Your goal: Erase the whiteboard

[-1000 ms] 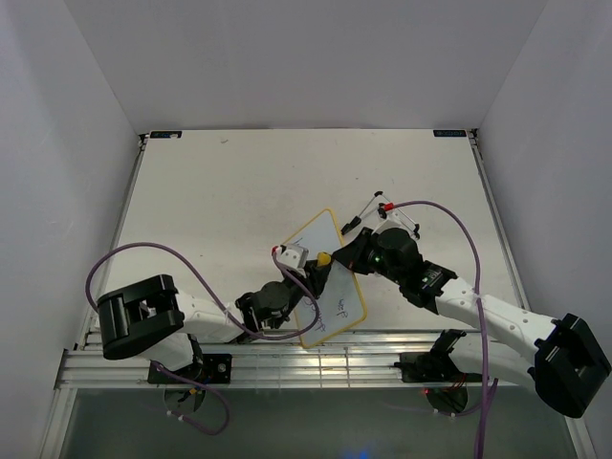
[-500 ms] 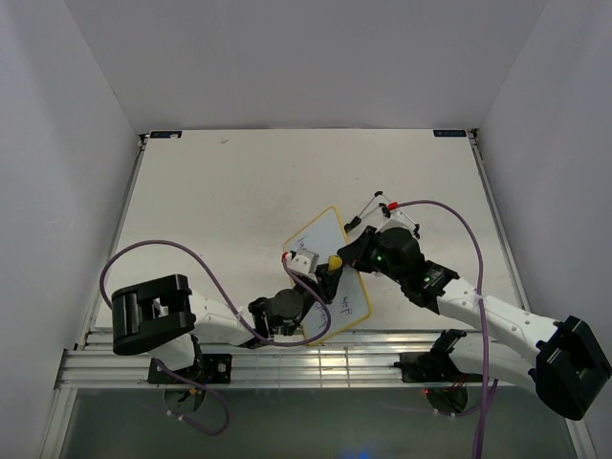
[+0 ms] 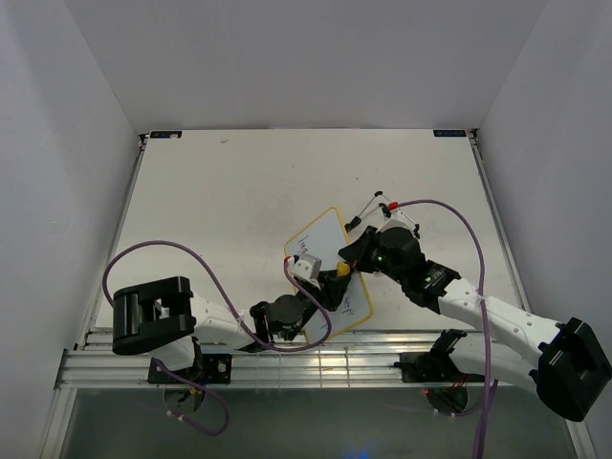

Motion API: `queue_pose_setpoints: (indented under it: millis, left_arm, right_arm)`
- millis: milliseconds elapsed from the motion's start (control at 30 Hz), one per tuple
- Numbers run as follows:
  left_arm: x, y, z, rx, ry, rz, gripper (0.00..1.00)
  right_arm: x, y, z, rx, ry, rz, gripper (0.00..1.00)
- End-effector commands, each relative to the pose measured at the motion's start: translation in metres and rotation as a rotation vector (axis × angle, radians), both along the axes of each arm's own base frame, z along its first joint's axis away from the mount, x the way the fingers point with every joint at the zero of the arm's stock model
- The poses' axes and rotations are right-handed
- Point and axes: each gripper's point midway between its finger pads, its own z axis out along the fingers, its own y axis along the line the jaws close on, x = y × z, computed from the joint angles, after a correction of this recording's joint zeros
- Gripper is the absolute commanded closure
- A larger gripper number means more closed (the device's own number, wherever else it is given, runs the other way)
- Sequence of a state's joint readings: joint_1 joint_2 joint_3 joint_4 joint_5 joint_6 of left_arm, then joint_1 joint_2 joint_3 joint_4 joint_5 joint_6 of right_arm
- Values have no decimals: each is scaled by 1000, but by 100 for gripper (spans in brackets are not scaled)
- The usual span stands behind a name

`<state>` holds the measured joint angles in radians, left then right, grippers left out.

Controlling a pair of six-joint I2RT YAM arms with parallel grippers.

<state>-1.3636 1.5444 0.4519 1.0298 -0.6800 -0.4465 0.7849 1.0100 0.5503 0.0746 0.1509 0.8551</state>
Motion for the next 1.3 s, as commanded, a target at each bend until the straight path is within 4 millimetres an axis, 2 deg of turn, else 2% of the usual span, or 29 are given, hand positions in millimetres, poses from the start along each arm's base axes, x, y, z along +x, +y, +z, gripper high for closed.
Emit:
queue_pose_setpoints:
  millis: [0,67,100,267,400,500,667,833,933,1100,1200,1267]
  left_arm:
    - [-57,-16,-49,164,51,-293,87]
    - [-56,-5,-52,175,51,-278,88]
    - [-57,4,-61,200,54,-273,87]
    - [-59,13,-65,271,-18,-278,88]
    - [-58,5,-57,276,-85,-279,88]
    - [-60,-5,-50,273,-120,-285,87]
    - [-83,-27,-36,260,-185,-344,87]
    - [-99,-39,-47,302,-210,-373,87]
    - [-104,-45,-47,291,-210,-382,87]
    - [-96,-38,-44,273,-216,-334,86]
    - [-84,-32,-44,262,-195,-303,86]
    - [-69,-24,-49,252,-159,-270,86]
  right_arm:
    - [6,34,108,260,-193,75,92]
    - [4,36,113,256,-200,94,92]
    - [2,38,115,259,-199,110,92]
    - [1,39,124,280,-197,119,92]
    - [5,39,123,269,-193,112,92]
    - [10,38,115,245,-180,106,92]
    - [18,34,107,222,-169,87,92]
    - [23,29,111,235,-162,74,92]
    - [23,32,114,241,-162,102,92]
    - [21,32,118,249,-168,112,92]
    - [18,32,115,251,-159,124,92]
    - [16,34,113,263,-154,130,92]
